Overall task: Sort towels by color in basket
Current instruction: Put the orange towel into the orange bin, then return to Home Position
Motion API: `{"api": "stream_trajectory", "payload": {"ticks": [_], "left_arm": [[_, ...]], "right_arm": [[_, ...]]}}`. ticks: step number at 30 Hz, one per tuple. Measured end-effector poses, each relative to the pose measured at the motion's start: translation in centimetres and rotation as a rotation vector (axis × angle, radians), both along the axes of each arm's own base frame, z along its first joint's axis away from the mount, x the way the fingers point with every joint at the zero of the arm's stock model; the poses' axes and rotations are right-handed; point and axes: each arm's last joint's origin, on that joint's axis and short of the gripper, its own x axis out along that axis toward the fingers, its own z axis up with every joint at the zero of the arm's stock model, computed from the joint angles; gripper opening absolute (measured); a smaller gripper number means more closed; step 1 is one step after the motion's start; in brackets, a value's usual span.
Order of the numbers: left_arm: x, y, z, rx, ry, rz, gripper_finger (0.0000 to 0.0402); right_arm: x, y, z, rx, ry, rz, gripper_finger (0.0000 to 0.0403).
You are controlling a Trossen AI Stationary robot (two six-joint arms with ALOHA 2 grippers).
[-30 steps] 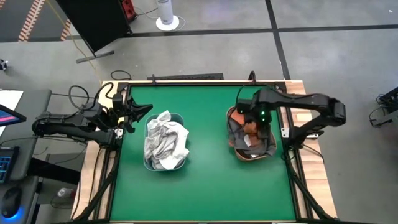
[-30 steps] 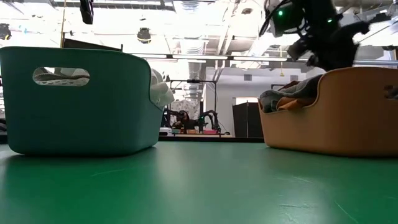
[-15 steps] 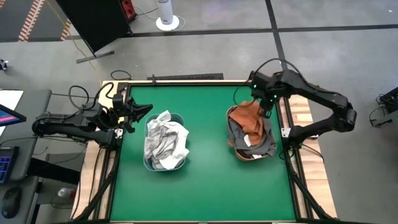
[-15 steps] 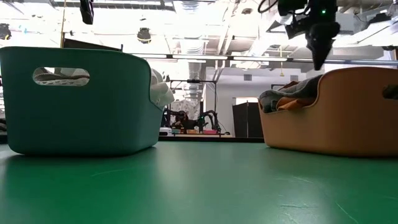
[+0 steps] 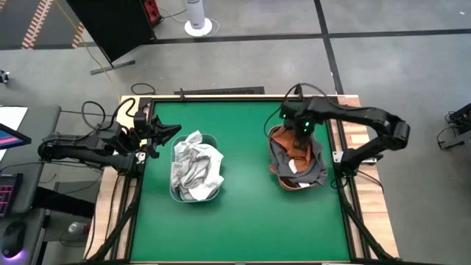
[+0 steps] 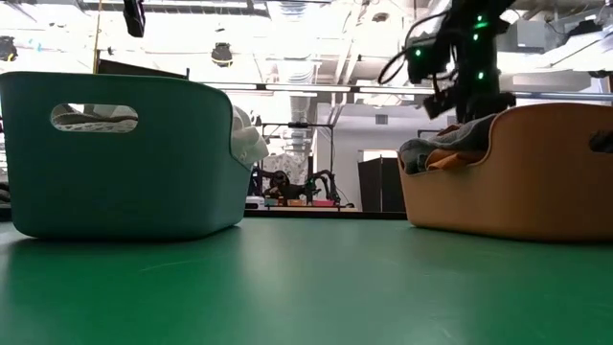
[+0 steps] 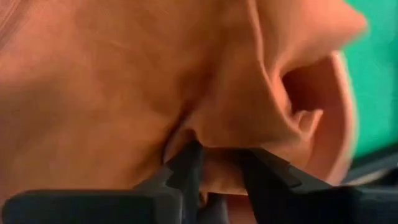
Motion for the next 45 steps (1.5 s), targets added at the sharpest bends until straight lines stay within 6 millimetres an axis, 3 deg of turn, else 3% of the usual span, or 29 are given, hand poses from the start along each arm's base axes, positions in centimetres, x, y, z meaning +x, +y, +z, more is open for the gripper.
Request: {"api": "stream_trajectory", "payload": {"ticks": [5,9,22,24,27,33,39,45], "left_arm": [[0.0,0.0,0.0,0.006,0.002,0.002,0.0008],[0.0,0.0,0.0,0.005,0.001,0.003,0.0008],[0.0,0.0,-0.1,0.007,0.008,0.005,0.0008],[0.0,0.0,-0.1,0.006,0.009,0.005,0.0008],[0.0,0.0,-0.2,0.0,0.022,0.004,0.0008],[0.5,-0.2,-0.4,-0.005,0.041,-0.01,0.0008],[1.3,-0.7,-0.8,0.031,0.08,-0.042,0.0008],[2.2,-1.1,-2.4,0.092,0.008,-0.092,0.0001]], "right_arm": [[1.2,0.0,-2.6,-0.002,-0.007,0.006,0.012],[1.2,-0.1,-2.8,0.015,0.029,0.018,0.0114],[-1.1,-1.3,4.6,-0.066,-0.119,-0.09,0.0113],[-1.7,-1.4,5.6,-0.067,-0.202,-0.107,0.0113],[-2.5,-1.0,7.7,-0.035,-0.458,-0.103,0.0113],[-5.2,1.2,11.4,-0.089,-0.925,-0.074,0.0113],[-9.0,3.6,11.6,-0.149,-1.156,-0.12,0.0113],[-11.8,5.7,10.2,-0.145,-1.349,-0.168,0.0113]]}}
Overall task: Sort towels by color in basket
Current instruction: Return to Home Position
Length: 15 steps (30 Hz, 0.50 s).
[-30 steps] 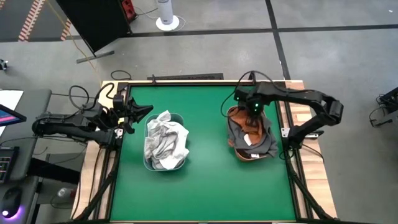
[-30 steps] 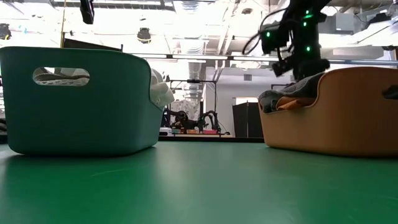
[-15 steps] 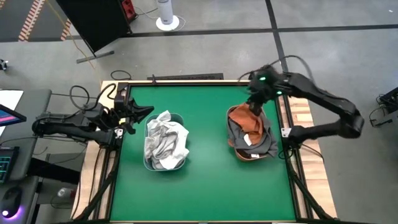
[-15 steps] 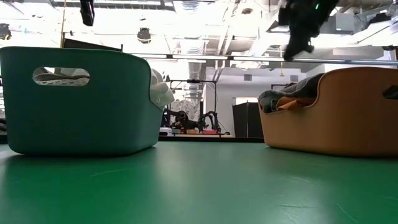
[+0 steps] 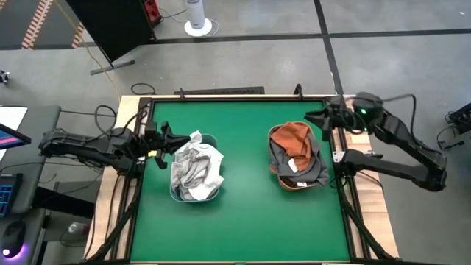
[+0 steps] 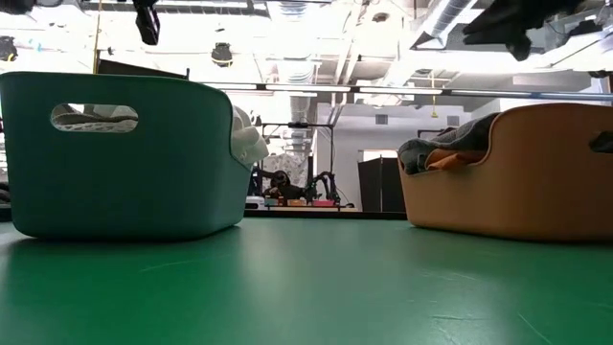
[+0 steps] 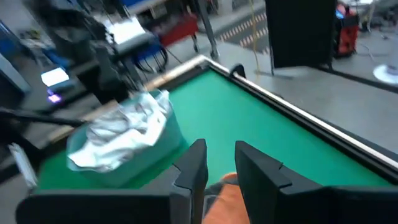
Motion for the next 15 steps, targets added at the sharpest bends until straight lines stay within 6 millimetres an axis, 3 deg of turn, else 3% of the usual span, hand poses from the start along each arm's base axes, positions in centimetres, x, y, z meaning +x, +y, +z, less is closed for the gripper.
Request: {"api": "stream_trajectory", "payload": {"ticks": [11,15], "left_arm": [[-1.7,1.5,-5.4,-0.111,-0.073,0.095,0.0001],[-2.1,1.9,-6.4,-0.132,-0.093,0.107,0.0]], "right_arm": [[-5.0,3.2,-2.5,-0.005,-0.24,-0.011,0.0113],[-6.9,4.3,-3.8,0.01,-0.345,-0.02,0.0112]]}}
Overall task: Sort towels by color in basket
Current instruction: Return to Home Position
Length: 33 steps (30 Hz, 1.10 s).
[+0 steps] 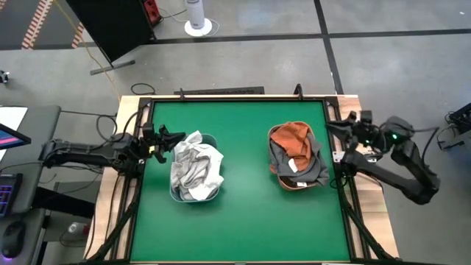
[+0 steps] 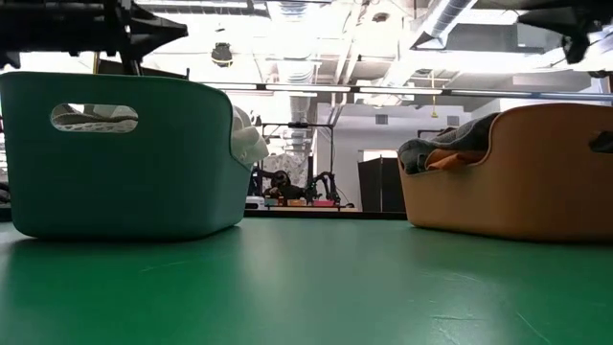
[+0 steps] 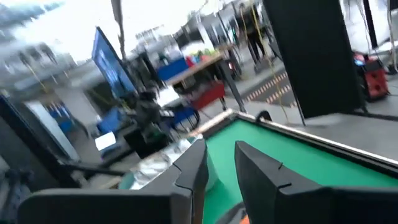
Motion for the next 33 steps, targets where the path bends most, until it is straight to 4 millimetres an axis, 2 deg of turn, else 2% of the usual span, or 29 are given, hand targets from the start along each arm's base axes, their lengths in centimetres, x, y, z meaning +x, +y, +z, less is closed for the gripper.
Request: {"api": "stream_trajectory", "payload": {"ticks": [5,7,13,22,27,33], "left_arm": [[-0.7,0.5,-1.2,-0.011,-0.043,0.029,0.0],[-1.0,0.7,-1.9,-0.021,-0.079,0.045,0.0],[-1.9,1.0,-4.0,-0.069,-0.167,0.036,0.0],[-2.0,1.0,-4.3,-0.045,-0.126,0.05,0.0],[-1.8,1.2,-4.9,-0.022,-0.042,0.12,0.0],[-1.9,1.4,-5.0,-0.097,-0.064,0.195,0.0]], "right_arm": [[0.1,-0.1,-1.0,0.036,0.01,-0.017,0.01],[0.4,-0.3,-0.6,0.005,-0.037,-0.011,0.0096],[0.7,-0.4,-1.3,0.006,-0.07,0.0,0.0087],[0.8,-0.5,-2.0,0.048,-0.019,0.005,0.0076],[1.5,-0.9,-2.4,0.021,-0.068,0.001,0.0075],[2.0,-1.3,-2.9,0.071,-0.105,-0.048,0.0075]]}}
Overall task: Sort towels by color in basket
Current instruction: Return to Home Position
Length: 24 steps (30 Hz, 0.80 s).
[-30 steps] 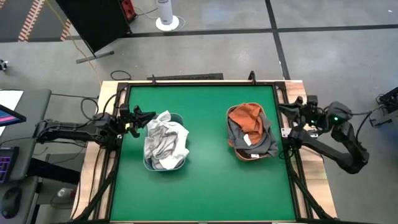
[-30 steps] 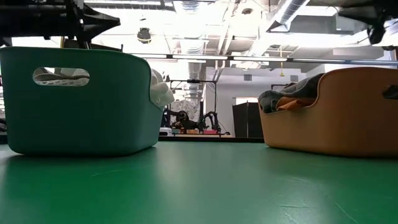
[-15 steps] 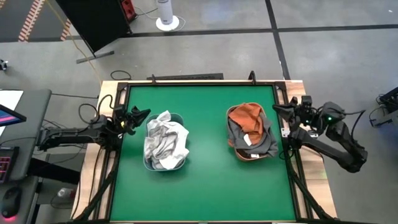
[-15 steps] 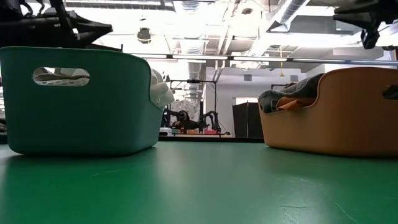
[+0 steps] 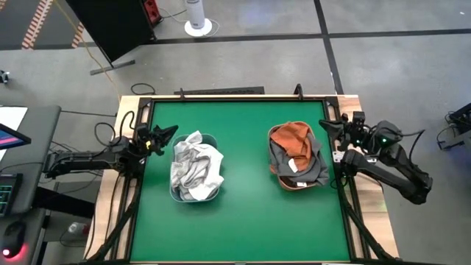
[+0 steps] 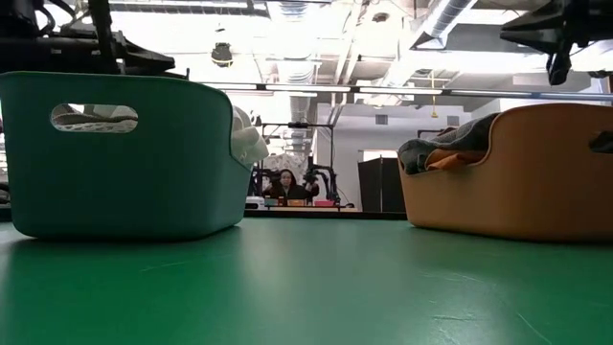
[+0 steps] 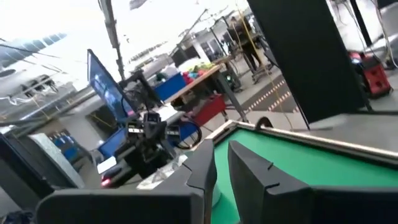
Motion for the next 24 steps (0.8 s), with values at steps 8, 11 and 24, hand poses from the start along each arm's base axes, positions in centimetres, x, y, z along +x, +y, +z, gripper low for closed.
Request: {"api": "stream_trajectory", "payload": {"ticks": [8,11,24], "left_arm": [[0.4,-0.1,-1.6,0.078,0.227,-0.005,0.0],[0.5,-0.1,-2.3,0.07,0.303,-0.015,0.0],[0.4,-0.1,-0.9,0.555,0.535,0.098,0.0]], "right_arm": [[0.0,0.0,-1.5,0.076,0.131,-0.001,0.0075],[-0.1,-0.1,-2.8,0.145,0.252,-0.028,0.0075],[2.6,-2.5,-8.4,0.361,0.064,-0.328,0.0075]]}}
